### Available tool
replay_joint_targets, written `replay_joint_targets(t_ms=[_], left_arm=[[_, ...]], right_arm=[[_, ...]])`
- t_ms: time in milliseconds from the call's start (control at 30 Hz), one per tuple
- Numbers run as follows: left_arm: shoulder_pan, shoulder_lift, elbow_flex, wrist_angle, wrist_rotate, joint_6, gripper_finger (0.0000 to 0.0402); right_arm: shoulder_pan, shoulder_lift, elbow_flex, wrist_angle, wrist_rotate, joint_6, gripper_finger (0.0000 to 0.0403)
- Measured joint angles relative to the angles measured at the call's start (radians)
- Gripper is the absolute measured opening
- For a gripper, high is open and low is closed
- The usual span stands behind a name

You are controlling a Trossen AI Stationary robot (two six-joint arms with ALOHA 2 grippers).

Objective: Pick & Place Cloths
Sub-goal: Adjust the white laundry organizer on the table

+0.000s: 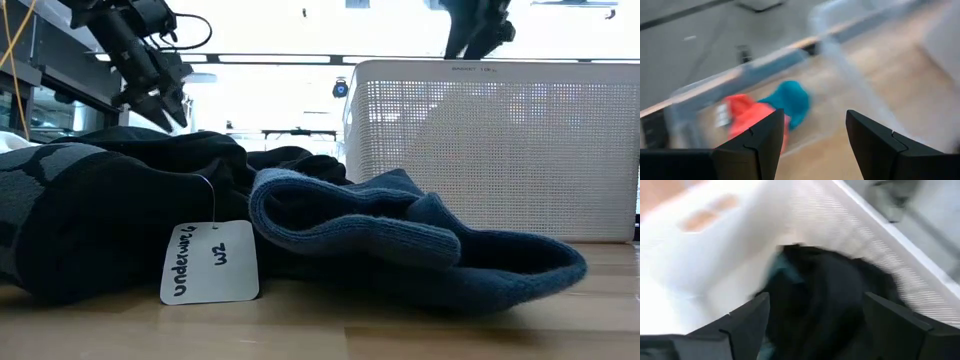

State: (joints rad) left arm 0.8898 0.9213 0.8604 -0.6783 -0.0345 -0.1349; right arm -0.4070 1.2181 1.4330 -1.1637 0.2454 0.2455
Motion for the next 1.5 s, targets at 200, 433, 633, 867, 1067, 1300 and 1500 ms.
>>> replay_joint_targets(t_ms=[200, 433, 633, 867, 1067, 1300, 1500], left_arm=[[-0.011, -0.052, 0.000, 0.036, 0.270, 0.054, 0.0206], [-0.170, -0.163, -0.031, 0.079, 0.276, 0.024, 0.0206], [-0.343, -0.256, -0.109, 0.165, 0.141, -0.046, 0.0206], [-0.492, -0.292, -0.123, 0.162, -0.017, -0.080, 0.0206], [-0.574, -0.288, -0.123, 0.161, -0.103, -0.080, 0.0206], [-0.597, -0.289, -0.123, 0.161, -0.140, -0.099, 0.0206], [-0.596, -0.289, -0.123, 0.162, -0.141, -0.099, 0.0206]], right_arm=[[0.132, -0.145, -0.084, 0.148, -0.088, -0.027, 0.0318], [0.348, -0.292, -0.344, 0.341, -0.087, 0.081, 0.0319], [0.528, -0.319, -0.583, 0.629, 0.018, 0.148, 0.0319], [0.746, -0.279, -0.683, 0.843, 0.187, 0.188, 0.0319], [0.899, -0.207, -0.701, 0.846, 0.255, 0.228, 0.0319], [0.933, -0.134, -0.757, 0.847, 0.276, 0.368, 0.0319], [0.922, -0.094, -0.844, 0.959, 0.277, 0.413, 0.0319]])
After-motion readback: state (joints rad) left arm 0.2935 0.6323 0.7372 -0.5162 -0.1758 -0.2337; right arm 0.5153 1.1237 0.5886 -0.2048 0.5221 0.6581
